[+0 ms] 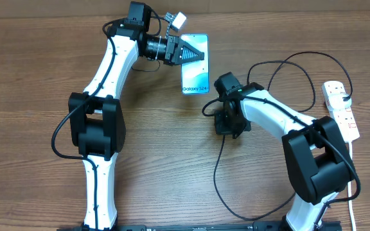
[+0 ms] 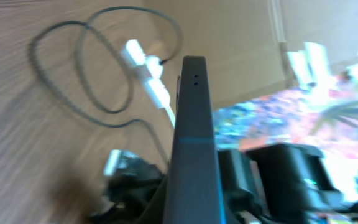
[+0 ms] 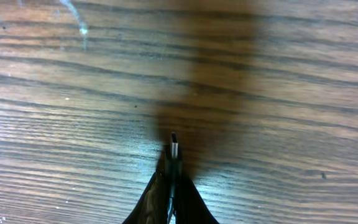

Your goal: Plug charger to phone and switch on socket

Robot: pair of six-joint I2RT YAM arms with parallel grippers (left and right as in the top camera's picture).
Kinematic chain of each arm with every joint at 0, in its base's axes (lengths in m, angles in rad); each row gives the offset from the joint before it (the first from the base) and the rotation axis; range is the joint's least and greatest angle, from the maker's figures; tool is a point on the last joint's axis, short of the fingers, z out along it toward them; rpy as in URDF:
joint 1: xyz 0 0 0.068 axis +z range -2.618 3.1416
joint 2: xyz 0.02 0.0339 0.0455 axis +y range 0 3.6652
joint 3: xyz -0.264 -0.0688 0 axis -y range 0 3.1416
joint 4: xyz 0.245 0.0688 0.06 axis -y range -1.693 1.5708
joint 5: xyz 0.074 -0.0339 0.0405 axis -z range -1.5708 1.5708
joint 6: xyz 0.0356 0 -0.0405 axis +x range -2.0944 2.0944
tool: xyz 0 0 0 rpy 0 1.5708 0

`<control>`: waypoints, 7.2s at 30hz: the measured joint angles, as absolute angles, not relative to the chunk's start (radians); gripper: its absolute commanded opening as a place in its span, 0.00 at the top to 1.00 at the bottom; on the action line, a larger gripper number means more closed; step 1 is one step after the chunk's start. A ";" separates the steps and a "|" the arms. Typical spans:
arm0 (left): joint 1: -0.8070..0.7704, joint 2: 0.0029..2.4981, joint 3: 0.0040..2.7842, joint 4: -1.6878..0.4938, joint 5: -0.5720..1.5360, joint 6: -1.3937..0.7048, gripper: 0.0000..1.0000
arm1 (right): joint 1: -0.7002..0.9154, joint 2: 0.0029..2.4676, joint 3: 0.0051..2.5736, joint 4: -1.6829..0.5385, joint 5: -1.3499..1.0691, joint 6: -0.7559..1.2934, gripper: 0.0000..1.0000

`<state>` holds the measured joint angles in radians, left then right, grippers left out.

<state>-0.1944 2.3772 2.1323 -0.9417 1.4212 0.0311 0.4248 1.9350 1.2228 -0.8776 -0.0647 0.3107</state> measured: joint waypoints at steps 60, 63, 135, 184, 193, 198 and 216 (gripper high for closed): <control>-0.213 2.377 2.140 -0.895 1.515 -0.477 0.96 | 0.159 1.765 1.315 -0.980 -1.407 -0.261 0.96; -0.212 2.377 2.140 -0.882 1.516 -0.477 0.96 | 0.159 1.765 1.315 -0.980 -1.411 -0.262 0.96; -0.249 2.377 2.140 -0.792 1.531 -0.556 0.96 | 0.159 1.765 1.315 -0.936 -1.380 -0.078 0.96; -0.262 2.377 2.140 -0.787 1.531 -0.592 0.96 | 0.160 1.765 1.315 -0.899 -1.379 -0.077 0.96; -0.262 2.377 2.140 -0.786 1.531 -0.577 0.96 | 0.160 1.765 1.315 -0.894 -1.379 -0.056 0.96; -0.262 2.377 2.140 -0.785 1.531 -0.575 0.96 | 0.160 1.765 1.315 -0.883 -1.379 -0.050 0.96; -0.238 2.377 2.153 -0.773 1.530 -0.575 0.96 | 0.172 1.765 1.315 -0.709 -1.380 0.158 0.96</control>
<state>-0.2382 2.3772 2.1532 -0.7734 1.5303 -0.5751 0.1719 1.7653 1.3148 -0.7094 -1.3800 0.1581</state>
